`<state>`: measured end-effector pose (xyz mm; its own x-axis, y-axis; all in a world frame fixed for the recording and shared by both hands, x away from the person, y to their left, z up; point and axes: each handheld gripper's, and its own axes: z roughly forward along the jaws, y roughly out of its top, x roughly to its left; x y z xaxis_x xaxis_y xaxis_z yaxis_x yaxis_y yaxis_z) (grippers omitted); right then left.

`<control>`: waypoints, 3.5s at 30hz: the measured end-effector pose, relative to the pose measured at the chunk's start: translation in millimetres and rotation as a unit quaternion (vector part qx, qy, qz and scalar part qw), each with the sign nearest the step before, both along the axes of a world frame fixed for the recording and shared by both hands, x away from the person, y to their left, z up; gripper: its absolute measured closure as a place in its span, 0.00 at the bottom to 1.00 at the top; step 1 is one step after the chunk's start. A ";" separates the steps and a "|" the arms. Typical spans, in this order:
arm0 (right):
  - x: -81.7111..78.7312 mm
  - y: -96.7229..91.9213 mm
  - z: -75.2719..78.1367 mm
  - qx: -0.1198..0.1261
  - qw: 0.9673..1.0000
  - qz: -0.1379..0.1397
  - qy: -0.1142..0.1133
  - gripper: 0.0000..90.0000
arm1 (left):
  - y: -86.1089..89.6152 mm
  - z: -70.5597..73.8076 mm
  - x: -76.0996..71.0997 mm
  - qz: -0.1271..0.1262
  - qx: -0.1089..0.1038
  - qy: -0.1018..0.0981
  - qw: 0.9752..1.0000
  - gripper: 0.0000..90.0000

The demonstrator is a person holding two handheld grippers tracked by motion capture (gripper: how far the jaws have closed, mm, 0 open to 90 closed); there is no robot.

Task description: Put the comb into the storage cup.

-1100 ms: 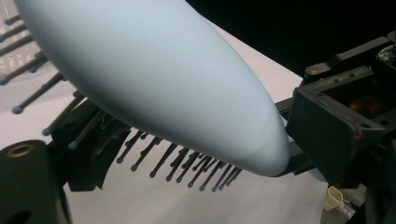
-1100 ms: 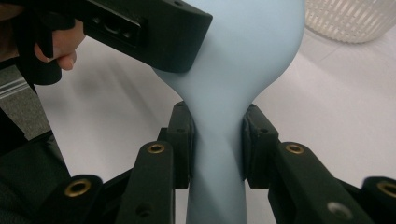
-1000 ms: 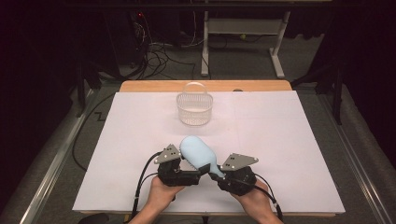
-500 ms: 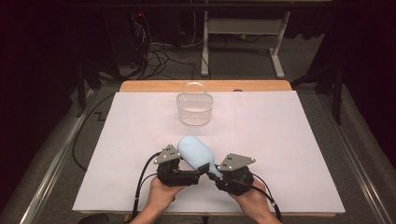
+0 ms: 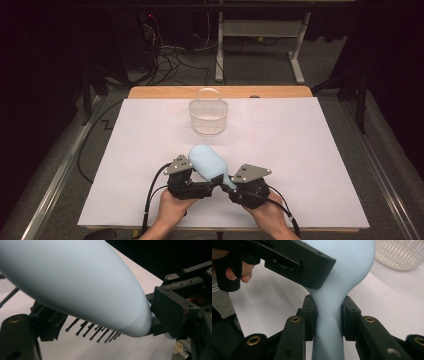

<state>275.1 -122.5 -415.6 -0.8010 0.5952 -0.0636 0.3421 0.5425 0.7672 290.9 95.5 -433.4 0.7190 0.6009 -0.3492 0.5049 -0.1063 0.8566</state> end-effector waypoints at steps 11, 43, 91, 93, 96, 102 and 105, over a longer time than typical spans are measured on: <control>1.7 3.0 -1.9 0.003 1.000 -0.001 -0.004 0.78 | 0.2 0.4 -0.8 0.001 0.004 0.005 1.000 0.23; 9.6 19.0 -5.8 0.003 1.000 0.007 -0.005 0.78 | 12.4 23.1 -8.6 0.004 0.001 -0.005 1.000 0.55; 14.1 1.6 1.2 0.070 0.995 0.064 0.022 0.40 | 24.6 40.1 -10.3 -0.017 -0.007 -0.015 1.000 0.60; 13.7 -0.9 1.5 0.073 0.995 0.063 0.021 0.38 | 24.9 40.2 -10.4 -0.017 -0.007 -0.016 1.000 0.60; 13.9 -7.9 2.5 0.082 0.995 0.057 0.022 0.37 | 25.1 39.7 -10.2 -0.017 -0.005 -0.016 1.000 0.60; 16.0 -23.8 4.7 0.099 0.994 0.035 0.023 0.37 | 26.4 40.1 -10.1 -0.016 -0.010 -0.016 1.000 0.60; 16.1 -32.5 5.7 0.106 0.994 0.025 0.020 0.36 | 27.5 40.4 -10.4 -0.016 -0.012 -0.016 1.000 0.60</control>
